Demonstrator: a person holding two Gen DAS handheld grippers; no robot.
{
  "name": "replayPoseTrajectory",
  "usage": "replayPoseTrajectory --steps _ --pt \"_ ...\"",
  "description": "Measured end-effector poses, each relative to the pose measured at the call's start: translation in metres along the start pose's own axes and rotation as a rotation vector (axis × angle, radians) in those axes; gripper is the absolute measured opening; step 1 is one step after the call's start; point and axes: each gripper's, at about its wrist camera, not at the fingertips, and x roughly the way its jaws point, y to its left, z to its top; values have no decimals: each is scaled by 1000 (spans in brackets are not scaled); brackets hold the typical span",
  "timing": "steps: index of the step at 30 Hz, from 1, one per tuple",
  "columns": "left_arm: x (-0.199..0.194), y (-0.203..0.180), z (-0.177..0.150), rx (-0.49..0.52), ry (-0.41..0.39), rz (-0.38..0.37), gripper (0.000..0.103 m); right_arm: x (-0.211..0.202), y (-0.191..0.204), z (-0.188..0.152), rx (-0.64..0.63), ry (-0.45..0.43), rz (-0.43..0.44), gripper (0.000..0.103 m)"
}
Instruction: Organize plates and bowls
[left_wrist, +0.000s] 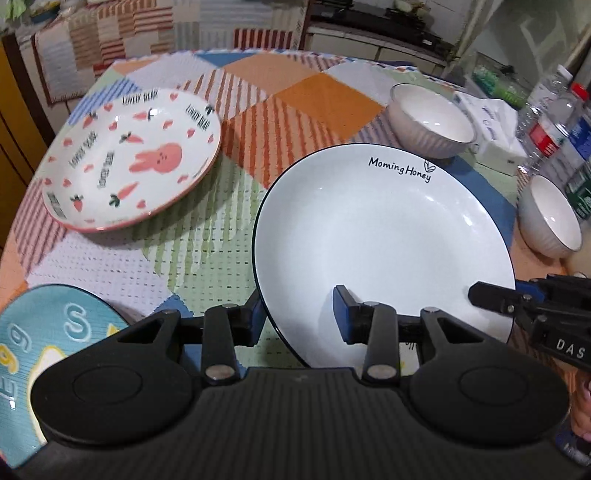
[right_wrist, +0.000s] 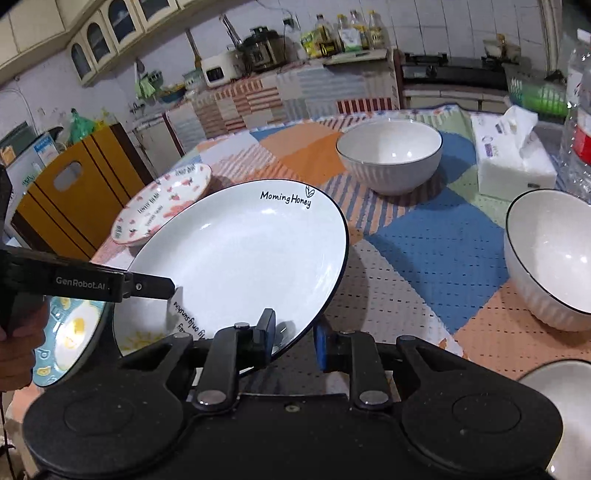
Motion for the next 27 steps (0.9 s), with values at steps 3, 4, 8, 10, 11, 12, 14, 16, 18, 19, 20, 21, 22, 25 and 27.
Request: replayPoseTrajectory --steps 3,4,8,10,11,12,14,16,18,19,20,21,22,25,27 --pt "10 2 2 -16 10 4 37 10 1 4 -3 24 -18 27" --pt "12 2 2 -13 12 6 37 13 0 6 1 33 -23 27" --pt "17 -3 3 5 26 13 37 20 -2 11 16 59 -52 27" --pt "16 -9 0 37 0 32 37 22 -1 13 4 65 -74 28" --pt "16 -13 -1 57 -6 45 37 23 1 14 -1 75 -93 28" --pt "18 -17 -3 73 4 60 37 27 3 14 -2 101 -120 29" --pt "21 -15 -5 38 18 55 37 34 7 16 5 141 -170 30" --pt "22 -10 -6 19 34 32 37 34 13 16 -23 130 -206 31" --pt "22 -14 -7 42 28 51 37 35 16 16 -40 130 -229 32" --pt "21 -15 -6 41 32 59 37 36 15 17 -30 131 -231 32" --pt "22 -15 -5 38 41 63 37 36 15 18 -25 138 -233 32" --pt "22 -15 -3 36 51 65 36 36 14 19 -16 144 -233 32" --pt "21 -14 -2 30 62 60 37 35 13 21 2 152 -231 33" --pt "13 -13 -4 56 73 35 37 30 15 20 12 144 -238 34" --pt "2 -14 -7 93 82 41 37 24 20 19 4 134 -242 35"
